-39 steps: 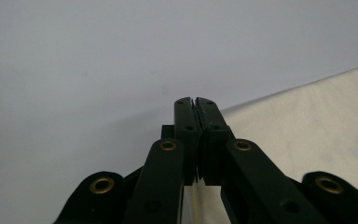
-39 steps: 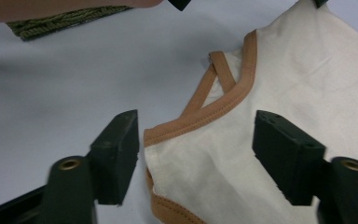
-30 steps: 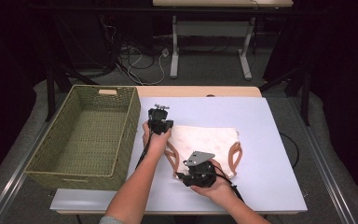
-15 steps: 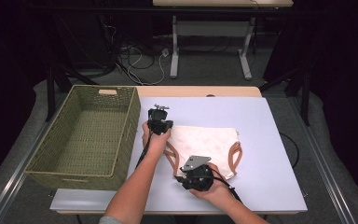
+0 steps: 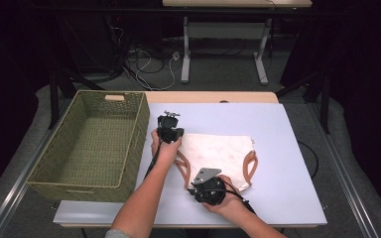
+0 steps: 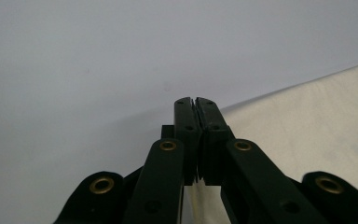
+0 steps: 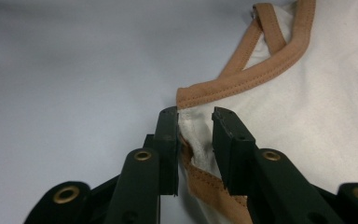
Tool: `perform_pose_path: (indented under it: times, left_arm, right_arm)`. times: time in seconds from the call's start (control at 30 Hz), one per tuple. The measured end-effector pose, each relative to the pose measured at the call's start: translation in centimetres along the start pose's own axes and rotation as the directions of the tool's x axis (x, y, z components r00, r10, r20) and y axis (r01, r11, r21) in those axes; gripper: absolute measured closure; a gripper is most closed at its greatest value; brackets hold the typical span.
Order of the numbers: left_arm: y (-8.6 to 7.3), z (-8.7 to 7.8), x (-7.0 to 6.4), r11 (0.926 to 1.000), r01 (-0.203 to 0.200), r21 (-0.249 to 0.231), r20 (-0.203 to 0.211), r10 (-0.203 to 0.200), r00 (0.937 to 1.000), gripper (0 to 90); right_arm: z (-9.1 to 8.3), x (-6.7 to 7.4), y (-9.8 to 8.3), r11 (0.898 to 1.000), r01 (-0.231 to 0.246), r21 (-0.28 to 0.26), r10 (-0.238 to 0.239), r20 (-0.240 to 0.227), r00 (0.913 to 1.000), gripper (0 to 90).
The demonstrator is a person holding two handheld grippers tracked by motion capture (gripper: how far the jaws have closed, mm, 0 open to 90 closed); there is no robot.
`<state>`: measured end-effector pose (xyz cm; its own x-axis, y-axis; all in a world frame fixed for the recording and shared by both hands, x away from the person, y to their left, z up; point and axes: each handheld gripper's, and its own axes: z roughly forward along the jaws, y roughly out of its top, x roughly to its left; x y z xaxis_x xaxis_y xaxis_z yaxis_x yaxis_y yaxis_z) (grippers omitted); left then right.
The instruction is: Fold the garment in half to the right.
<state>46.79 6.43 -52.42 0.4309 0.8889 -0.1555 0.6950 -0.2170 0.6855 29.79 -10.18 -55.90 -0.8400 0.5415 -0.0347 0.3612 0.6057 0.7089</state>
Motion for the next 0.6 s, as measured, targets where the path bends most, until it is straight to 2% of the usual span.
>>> perform_pose_path:
  times: [0.27, 0.37, 0.6]
  left_arm:
    - [-0.02, 0.04, -0.06, 1.0000, -0.002, 0.000, -0.001, 0.002, 1.0000, 88.4]
    - [-0.03, 0.04, -0.04, 1.0000, -0.003, 0.001, -0.002, 0.003, 1.0000, 88.4]
    - [-0.03, 0.02, -0.03, 1.0000, -0.002, -0.002, -0.003, 0.002, 1.0000, 88.4]
  right_arm:
    - [-0.01, -0.25, -0.08, 0.999, -0.051, -0.002, 0.051, 0.003, 0.9987, 82.5]
    - [0.00, -0.21, -0.08, 0.999, -0.042, -0.004, 0.042, 0.010, 0.9991, 85.4]
    - [0.02, -0.09, -0.07, 0.997, -0.071, -0.012, 0.071, 0.024, 0.9972, 87.0]
